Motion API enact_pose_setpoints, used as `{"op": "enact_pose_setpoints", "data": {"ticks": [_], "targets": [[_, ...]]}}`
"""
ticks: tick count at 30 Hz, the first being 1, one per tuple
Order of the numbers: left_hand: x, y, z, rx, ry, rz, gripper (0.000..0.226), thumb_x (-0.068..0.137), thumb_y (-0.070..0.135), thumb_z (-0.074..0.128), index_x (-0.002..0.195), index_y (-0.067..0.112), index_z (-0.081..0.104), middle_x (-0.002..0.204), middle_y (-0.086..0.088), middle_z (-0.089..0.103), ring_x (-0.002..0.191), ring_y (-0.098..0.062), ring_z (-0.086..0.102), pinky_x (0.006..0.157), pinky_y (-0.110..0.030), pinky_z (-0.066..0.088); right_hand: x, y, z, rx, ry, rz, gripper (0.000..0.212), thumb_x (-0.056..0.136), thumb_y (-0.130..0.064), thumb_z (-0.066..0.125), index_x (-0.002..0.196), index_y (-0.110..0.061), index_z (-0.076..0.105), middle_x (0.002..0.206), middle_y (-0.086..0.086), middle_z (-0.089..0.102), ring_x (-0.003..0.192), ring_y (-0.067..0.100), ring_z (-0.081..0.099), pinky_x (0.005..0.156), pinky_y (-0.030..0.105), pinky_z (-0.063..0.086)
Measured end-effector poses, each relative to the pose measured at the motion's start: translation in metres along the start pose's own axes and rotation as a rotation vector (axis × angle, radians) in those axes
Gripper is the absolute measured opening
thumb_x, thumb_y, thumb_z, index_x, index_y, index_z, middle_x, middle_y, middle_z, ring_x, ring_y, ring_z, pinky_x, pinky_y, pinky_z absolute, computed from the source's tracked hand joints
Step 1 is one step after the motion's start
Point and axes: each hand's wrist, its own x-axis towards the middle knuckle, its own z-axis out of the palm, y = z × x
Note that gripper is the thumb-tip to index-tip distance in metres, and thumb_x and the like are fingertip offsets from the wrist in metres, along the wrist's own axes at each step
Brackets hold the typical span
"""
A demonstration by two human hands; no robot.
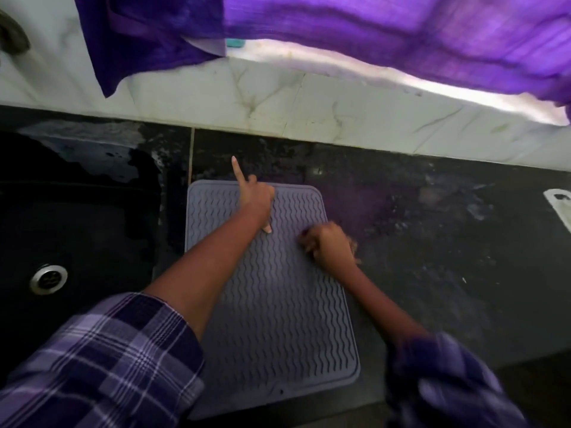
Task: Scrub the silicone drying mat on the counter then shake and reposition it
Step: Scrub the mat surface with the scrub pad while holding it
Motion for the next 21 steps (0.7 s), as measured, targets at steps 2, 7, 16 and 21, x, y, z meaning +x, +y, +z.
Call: {"op": "enact_pose_setpoints", "data": {"ticks": [2, 7, 16, 21], "targets": [[0.000, 0.001, 0.000, -0.009, -0.012, -0.005, 0.056, 0.054, 0.067, 0.079, 0.087, 0.025, 0.062, 0.104, -0.001, 0.068, 0.133, -0.028, 0.040, 0.095, -0.079, -0.016, -0.042, 0.006, 0.002, -0.017, -0.135, -0.035, 0.030, 0.070, 0.004, 0.057, 0.091, -0.006, 0.075, 0.100, 0.012, 0.073, 0.096, 0.029, 0.064, 0.087, 0.030, 0.046], [-0.002, 0.001, 0.003, 0.034, 0.058, -0.009, 0.080, 0.056, 0.069, 0.076, 0.118, 0.022, 0.061, 0.116, -0.005, 0.065, 0.131, -0.029, 0.041, 0.099, -0.078, -0.011, 0.016, -0.004, -0.025, -0.068, -0.211, -0.020, 0.023, 0.085, -0.005, 0.056, 0.098, -0.013, 0.074, 0.103, 0.006, 0.074, 0.095, 0.022, 0.068, 0.090, 0.037, 0.056], [-0.002, -0.001, 0.007, 0.032, 0.067, 0.011, 0.077, 0.058, 0.069, 0.075, 0.118, 0.022, 0.062, 0.119, -0.004, 0.064, 0.133, -0.030, 0.039, 0.100, -0.078, -0.010, 0.014, -0.042, 0.016, -0.007, -0.035, 0.030, 0.022, 0.083, -0.005, 0.058, 0.099, -0.008, 0.073, 0.109, 0.010, 0.070, 0.103, 0.025, 0.063, 0.094, 0.035, 0.049], [-0.008, 0.001, 0.009, 0.068, 0.088, 0.019, 0.078, 0.061, 0.070, 0.072, 0.121, 0.021, 0.062, 0.124, -0.007, 0.062, 0.136, -0.032, 0.036, 0.102, -0.078, -0.008, -0.088, -0.034, 0.025, -0.088, -0.294, -0.041, 0.031, 0.081, -0.004, 0.058, 0.110, -0.009, 0.070, 0.114, 0.010, 0.067, 0.107, 0.024, 0.059, 0.096, 0.034, 0.047]]}}
